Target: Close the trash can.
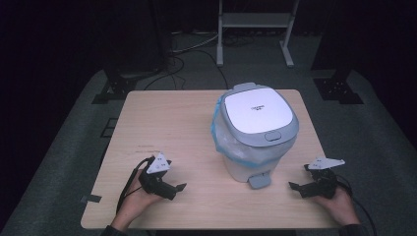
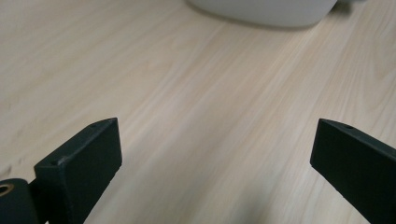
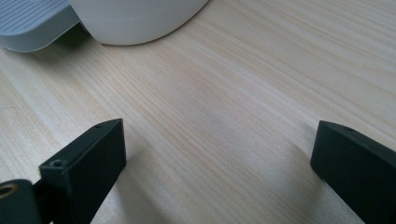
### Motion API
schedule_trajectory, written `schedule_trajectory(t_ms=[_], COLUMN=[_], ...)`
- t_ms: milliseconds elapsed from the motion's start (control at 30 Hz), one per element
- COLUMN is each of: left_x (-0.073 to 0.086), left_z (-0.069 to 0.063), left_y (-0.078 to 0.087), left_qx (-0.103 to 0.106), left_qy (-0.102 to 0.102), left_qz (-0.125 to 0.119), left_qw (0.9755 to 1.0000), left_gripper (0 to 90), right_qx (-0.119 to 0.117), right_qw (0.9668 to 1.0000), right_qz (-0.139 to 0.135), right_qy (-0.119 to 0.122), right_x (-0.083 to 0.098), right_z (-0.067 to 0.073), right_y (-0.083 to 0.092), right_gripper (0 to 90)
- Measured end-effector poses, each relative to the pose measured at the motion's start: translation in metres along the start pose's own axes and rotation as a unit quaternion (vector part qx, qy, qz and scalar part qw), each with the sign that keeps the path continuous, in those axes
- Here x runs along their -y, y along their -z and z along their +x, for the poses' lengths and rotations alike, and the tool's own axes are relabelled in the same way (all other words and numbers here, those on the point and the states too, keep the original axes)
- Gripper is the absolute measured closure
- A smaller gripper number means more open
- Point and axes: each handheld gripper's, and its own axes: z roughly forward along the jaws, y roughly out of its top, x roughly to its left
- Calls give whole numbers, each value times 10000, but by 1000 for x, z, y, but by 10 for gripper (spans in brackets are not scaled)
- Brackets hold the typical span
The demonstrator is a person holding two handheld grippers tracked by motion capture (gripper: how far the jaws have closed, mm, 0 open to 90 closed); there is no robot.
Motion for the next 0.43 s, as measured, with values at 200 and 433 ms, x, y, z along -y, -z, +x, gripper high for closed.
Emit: schedule_trajectory(t_ms=[200,433], left_x=[25,47], left_z=[5,15], left_y=[1,4], left_qx=[-157,-115], left_qy=[70,294], left_qz=[435,637], left_qw=[9989,9975], left_gripper=[12,0], right_qx=[0,2], right_qw=[10000,10000], right_qz=[0,1], right_qy=[-1,4], right_x=[0,0], right_z=[0,0], right_y=[0,0], right_gripper=[24,24])
